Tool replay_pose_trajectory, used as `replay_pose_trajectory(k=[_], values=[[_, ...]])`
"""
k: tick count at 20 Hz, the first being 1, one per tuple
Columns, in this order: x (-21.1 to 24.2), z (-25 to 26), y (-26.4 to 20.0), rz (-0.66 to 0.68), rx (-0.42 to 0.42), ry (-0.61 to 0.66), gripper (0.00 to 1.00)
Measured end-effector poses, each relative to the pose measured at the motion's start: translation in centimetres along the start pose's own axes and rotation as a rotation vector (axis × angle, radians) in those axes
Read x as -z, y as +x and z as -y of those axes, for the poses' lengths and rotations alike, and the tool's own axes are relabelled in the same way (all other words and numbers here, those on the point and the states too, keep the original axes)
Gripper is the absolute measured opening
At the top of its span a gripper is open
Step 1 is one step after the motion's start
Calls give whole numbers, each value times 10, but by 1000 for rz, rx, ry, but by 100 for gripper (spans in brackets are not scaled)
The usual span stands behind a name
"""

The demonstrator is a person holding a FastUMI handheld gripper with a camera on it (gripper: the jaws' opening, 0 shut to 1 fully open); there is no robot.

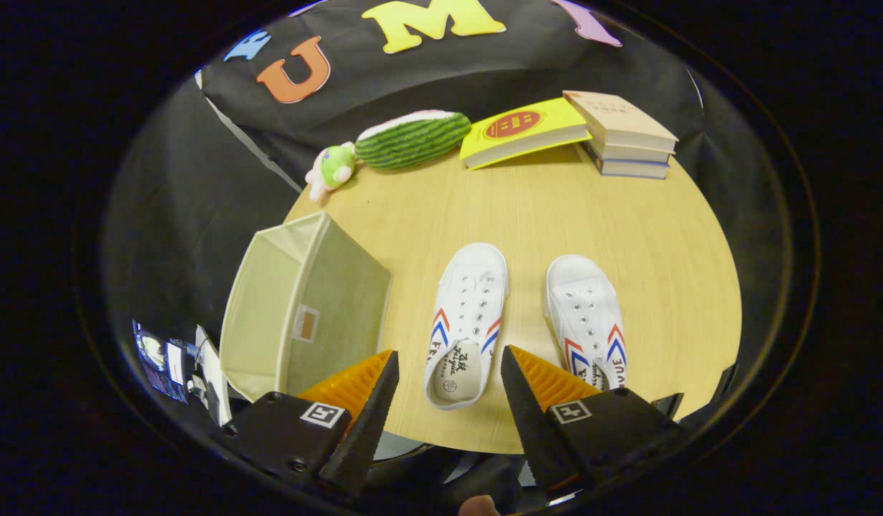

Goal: Open the storage box then place both shoes into the box .Put the left shoe in first, then the right shoe, with the right side of both shoes facing outward in a uniform manner.

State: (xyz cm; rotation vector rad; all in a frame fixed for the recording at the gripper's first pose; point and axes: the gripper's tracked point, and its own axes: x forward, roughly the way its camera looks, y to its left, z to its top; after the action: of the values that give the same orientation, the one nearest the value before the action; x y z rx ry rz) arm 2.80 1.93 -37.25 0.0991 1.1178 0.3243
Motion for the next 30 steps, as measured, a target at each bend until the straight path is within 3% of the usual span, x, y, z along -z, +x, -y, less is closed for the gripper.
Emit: replay_pose_trajectory(k=[6,10,17,19,30], values=[[18,18,45,-128,-34,55,83],[25,24,67,-197,-45,82,62],[28,27,84,-247,-35,155,15],[27,29,82,-252,-39,179,7],[22,10,64,-220,-135,248,6]])
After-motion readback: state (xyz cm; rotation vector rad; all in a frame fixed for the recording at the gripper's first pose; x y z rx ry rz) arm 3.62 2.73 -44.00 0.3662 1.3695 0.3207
